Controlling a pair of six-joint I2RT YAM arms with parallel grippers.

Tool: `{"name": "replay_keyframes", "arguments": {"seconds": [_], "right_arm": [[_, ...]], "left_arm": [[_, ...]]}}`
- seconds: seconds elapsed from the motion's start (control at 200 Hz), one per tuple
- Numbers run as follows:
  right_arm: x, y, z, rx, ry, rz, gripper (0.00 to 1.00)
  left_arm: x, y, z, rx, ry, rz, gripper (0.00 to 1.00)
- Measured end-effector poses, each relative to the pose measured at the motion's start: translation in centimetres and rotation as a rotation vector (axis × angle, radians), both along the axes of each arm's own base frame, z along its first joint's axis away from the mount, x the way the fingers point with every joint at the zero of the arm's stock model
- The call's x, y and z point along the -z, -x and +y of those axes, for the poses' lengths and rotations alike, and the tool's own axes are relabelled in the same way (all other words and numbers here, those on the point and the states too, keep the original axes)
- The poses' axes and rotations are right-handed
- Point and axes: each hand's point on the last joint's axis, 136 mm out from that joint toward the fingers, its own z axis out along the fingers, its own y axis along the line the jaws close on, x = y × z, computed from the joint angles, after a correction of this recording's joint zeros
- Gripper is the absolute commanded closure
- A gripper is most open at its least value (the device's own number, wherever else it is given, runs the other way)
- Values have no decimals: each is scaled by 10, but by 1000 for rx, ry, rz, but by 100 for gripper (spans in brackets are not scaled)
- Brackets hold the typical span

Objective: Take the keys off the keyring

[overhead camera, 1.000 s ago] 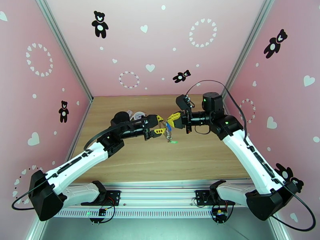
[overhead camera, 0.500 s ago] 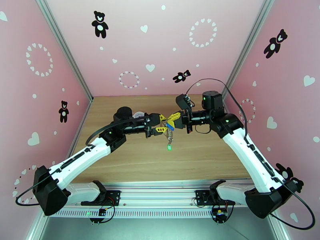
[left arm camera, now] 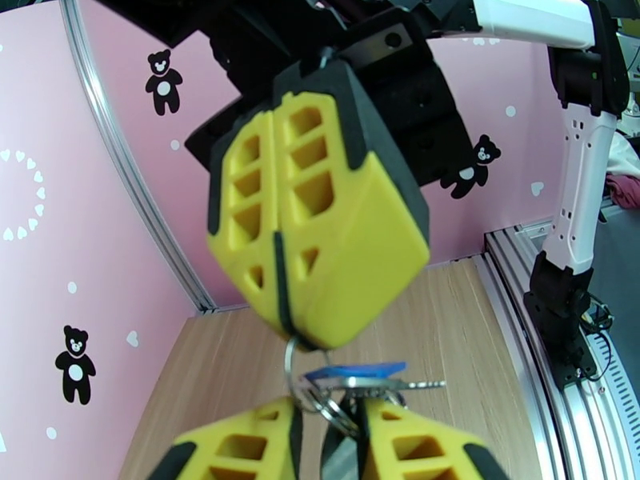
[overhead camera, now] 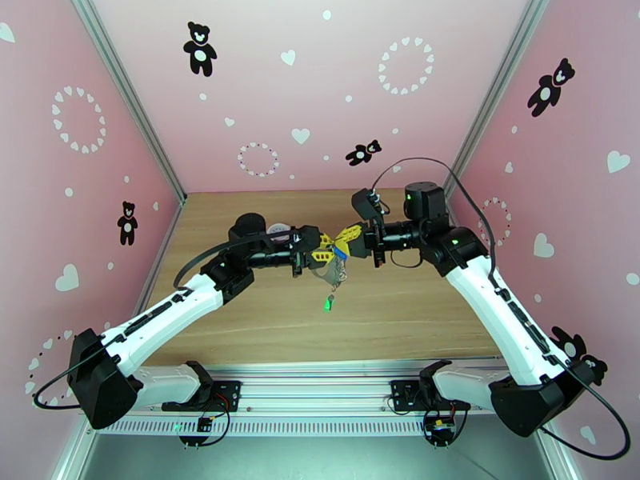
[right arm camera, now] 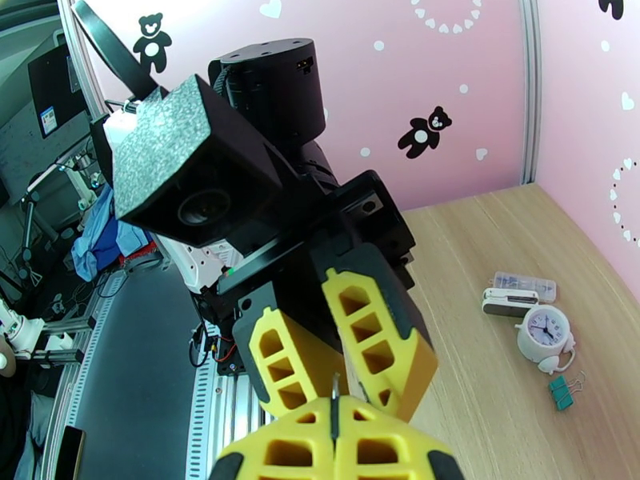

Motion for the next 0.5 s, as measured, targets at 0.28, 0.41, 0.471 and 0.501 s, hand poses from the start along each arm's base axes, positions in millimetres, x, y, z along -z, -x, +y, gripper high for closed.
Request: {"name": "replay_keyframes", "arguments": {"seconds": [0.28,0.41,0.471,0.501], "right_arm": [[0,-5,-1,32,9,-14,100],[-3,-4,-2,40,4,-22,100],[-5,-4,-2,42,2,-25,100],[-5,-4,-2,42,1,-28,100]], "left_arm": [[0,0,0,-1,6,12,76],[2,0,0,-1,4,16,74],[3,0,0,-1,3,18,74],[3,0,0,-1,2,19,75]]}}
